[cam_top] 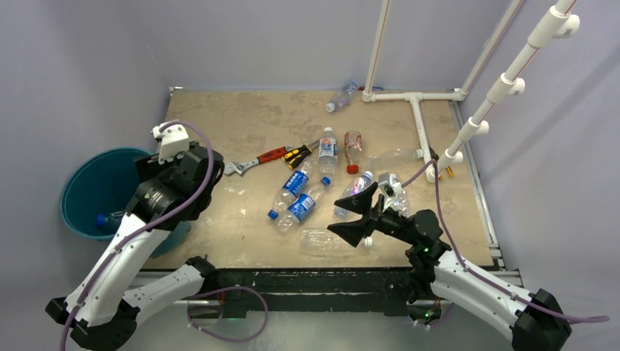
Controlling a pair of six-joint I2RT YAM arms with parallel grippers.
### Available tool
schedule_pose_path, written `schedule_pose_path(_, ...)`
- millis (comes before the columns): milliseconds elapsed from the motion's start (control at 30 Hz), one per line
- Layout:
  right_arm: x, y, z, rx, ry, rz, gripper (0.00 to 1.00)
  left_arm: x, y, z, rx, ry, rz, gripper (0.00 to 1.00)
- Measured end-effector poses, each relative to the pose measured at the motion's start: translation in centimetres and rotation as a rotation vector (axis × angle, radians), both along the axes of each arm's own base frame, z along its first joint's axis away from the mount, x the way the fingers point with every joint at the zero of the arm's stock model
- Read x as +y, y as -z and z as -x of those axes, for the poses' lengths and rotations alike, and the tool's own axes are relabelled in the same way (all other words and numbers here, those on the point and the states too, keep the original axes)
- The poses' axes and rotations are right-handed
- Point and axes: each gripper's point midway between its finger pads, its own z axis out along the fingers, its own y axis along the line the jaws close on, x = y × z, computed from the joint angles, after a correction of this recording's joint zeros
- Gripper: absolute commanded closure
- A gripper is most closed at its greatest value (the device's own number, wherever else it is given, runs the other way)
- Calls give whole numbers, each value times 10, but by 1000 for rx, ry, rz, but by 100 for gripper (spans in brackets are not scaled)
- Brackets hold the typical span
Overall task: Put the plastic bottles in the bin
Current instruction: Move the trash bin to the center of the board.
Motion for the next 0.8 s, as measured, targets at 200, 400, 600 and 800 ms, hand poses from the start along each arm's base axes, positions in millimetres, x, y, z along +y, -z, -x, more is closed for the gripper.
schedule_pose_path(200,-2,-1,3,-10,0,-10,1,-4,15,-9,49,-6,-16,21)
schedule_pose_path(400,-4,-5,5,-20,0,-19,1,8,38,-18,95,-52,42,24)
schedule_pose_path(600,-8,-13,9,-46,1,-41,1,38,60,-22,144,-138,136,33)
schedule_pose_path(800,-8,-13,9,-45,1,-40,1,31,64,-36,141,-84,183,54)
